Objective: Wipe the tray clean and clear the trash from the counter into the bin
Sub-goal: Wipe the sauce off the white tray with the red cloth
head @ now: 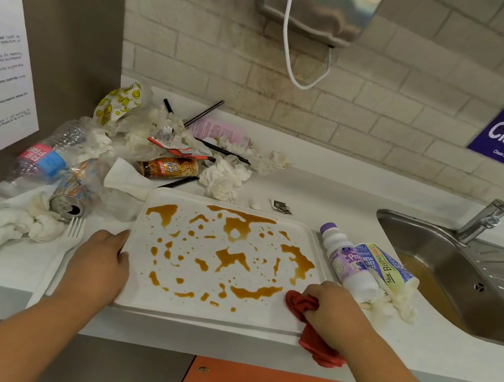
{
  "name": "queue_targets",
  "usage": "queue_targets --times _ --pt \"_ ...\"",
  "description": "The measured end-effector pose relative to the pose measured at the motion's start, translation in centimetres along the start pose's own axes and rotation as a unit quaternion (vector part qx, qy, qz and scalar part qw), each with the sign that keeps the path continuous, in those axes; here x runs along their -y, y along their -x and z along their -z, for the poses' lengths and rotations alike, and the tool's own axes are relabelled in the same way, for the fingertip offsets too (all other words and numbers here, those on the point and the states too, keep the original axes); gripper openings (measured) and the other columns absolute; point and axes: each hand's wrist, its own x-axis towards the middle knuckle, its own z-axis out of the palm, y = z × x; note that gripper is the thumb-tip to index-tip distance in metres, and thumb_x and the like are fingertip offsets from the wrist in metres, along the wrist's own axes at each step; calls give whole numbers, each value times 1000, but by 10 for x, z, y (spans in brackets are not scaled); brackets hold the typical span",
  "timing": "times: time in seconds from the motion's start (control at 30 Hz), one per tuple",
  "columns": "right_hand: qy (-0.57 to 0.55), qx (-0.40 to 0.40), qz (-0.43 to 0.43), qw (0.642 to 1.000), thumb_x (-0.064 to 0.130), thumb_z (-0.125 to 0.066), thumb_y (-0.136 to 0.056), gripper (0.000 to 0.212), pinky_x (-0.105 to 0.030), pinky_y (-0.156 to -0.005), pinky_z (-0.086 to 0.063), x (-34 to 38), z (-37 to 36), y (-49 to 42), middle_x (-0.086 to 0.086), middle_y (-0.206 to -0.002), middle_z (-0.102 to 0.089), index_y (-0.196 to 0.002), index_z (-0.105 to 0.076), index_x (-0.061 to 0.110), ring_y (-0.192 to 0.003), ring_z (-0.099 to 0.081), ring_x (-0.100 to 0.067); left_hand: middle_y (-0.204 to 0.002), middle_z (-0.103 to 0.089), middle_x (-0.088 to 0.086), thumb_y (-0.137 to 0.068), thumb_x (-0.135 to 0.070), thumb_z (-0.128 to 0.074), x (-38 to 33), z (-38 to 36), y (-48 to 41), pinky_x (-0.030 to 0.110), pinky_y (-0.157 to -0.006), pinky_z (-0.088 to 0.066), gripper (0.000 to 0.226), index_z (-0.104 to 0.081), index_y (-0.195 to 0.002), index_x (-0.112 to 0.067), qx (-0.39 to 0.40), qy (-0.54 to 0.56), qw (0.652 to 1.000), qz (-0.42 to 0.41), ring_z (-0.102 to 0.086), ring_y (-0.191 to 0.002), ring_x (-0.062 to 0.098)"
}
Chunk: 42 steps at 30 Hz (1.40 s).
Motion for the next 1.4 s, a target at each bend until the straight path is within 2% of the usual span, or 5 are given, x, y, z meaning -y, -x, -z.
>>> queue_targets --times 0.23,0.43,0.6,1.3,1.4 --pt "-41 -15 62 997 20 -55 -89 22 -20 -75 -36 19 -14 -1 0 -105 -50 -109 -64 20 -89 -51 -16 -105 -57 14 -92 -14 -45 0 1 4 36 -82 -46 42 -51 -134 -15 -19 -4 1000 -8 -56 -94 29" --pt "-35 -46 0 998 18 -53 -89 28 -20 -74 -37 16 -8 -12 1 -104 -50 -115 -62 21 -87 -50 -14 -105 -58 14 -92 -12 -46 -2 3 7 35 -83 -46 41 -54 -131 -15 -32 21 999 -9 -57 -94 29" --pt "-61 11 112 992 18 -58 -86 29 -19 -81 -38 30 -11 -6 3 -106 -49 -114 -65 22 -92 -51 -13 -106 -59 14 -91 -10 -47 -2 2 7 37 -84 -46 40 -55 -131 -13 -39 23 999 -7 -57 -94 30" --pt "-85 42 117 989 27 -56 -89 30 -22 -88 -41 44 6 -6 4 -110 -48 -118 -64 27 -99 -52 -13 -101 -57 9 -92 -13 -45 2 -1 5 30 -77 -42 38 -56 -128 -16 -45 22 999 -13 -43 -80 14" --pt "-93 -16 91 991 21 -58 -86 29 -22 -83 -44 40 27 -6 9 -109 -45 -113 -58 31 -96 -51 -11 -100 -57 9 -92 -12 -45 3 -3 5 28 -74 -39 37 -57 -127 -15 -50 26 998 -15 -41 -79 12"
